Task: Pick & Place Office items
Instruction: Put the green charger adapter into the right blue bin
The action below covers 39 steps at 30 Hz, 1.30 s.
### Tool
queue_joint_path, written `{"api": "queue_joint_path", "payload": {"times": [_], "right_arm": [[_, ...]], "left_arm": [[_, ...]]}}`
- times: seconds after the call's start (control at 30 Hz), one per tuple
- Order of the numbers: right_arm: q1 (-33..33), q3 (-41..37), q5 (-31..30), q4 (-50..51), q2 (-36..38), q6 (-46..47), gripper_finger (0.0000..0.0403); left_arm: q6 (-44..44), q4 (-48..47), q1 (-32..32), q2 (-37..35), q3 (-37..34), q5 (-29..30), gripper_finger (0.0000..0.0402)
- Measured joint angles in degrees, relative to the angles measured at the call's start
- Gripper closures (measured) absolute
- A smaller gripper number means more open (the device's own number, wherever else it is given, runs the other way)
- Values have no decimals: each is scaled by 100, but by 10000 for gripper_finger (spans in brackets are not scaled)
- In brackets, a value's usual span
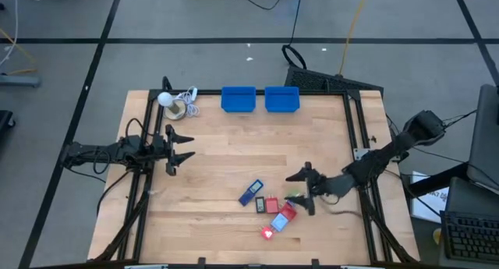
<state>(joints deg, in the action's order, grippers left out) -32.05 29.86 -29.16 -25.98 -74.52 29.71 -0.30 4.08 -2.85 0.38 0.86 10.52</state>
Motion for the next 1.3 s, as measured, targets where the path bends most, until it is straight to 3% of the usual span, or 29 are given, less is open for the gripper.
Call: {"api": "queue_joint_path", "payload": {"times": [0.13,0.27,0.43,0.63,0.97,1.3], "right_arm": [[52,1273,-103,3383,-177,961,73],[96,1871,-99,5141,-505,1709,74],[95,1884,-23,5238,-934,1905,74],[92,1889,559,5108,-1401,2023,74],[175,1891,673,5467,-1546,2032,74],[205,1890,690,5451,-1541,901,74]], "left_arm": [[0,0,-1,-1,0,-1,146],[-11,0,0,-2,0,-2,146],[-9,0,0,0,0,-2,146],[0,2,0,-2,0,-2,146],[-1,2,0,-2,0,-2,146],[-7,0,0,0,0,-2,146]]}}
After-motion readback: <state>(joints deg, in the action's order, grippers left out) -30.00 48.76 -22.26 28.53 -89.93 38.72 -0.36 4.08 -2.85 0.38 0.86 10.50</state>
